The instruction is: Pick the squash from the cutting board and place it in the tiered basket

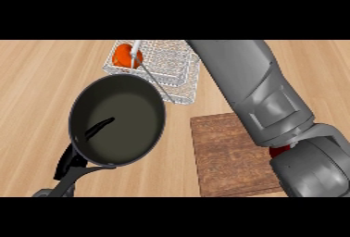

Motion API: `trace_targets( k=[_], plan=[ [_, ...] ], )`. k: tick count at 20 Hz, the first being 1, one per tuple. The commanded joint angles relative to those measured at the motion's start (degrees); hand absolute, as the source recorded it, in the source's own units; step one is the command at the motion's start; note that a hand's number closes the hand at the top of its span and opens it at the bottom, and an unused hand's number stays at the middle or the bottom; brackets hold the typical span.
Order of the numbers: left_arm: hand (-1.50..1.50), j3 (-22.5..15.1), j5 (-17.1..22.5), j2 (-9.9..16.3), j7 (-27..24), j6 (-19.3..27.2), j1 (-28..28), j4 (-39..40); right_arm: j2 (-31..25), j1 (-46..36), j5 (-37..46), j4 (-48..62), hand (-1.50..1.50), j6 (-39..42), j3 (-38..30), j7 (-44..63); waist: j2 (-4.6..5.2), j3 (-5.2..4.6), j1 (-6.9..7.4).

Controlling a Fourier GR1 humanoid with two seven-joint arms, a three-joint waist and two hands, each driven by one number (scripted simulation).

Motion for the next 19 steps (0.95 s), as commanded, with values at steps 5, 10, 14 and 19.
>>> trace_targets(
  k=[5,10,14,19],
  plan=[
    [0.0,-1.38,-0.8,-2.17,-0.23,0.75,-2.43,-3.58,-6.87,0.88,6.07,-0.01,-1.5,-15.79,2.63,-1.78,-0.93,-0.01,-3.44],
    [0.0,1.41,1.38,-0.37,1.44,-0.32,-2.33,-3.11,-11.59,7.3,1.62,-7.31,-1.5,-14.77,-1.62,-8.08,-1.73,0.14,-6.12],
    [0.0,1.42,0.65,-0.52,1.7,0.47,-1.85,-3.06,-16.19,13.15,-0.86,-12.18,-1.5,-10.37,-3.48,-11.04,-1.9,0.13,-7.2],
    [0.0,0.86,-0.6,-1.72,1.37,2.4,-0.62,-4.07,-22.98,20.39,-3.56,-17.1,-1.5,1.99,-3.97,-12.5,-2.3,0.13,-8.69]
  ],
)
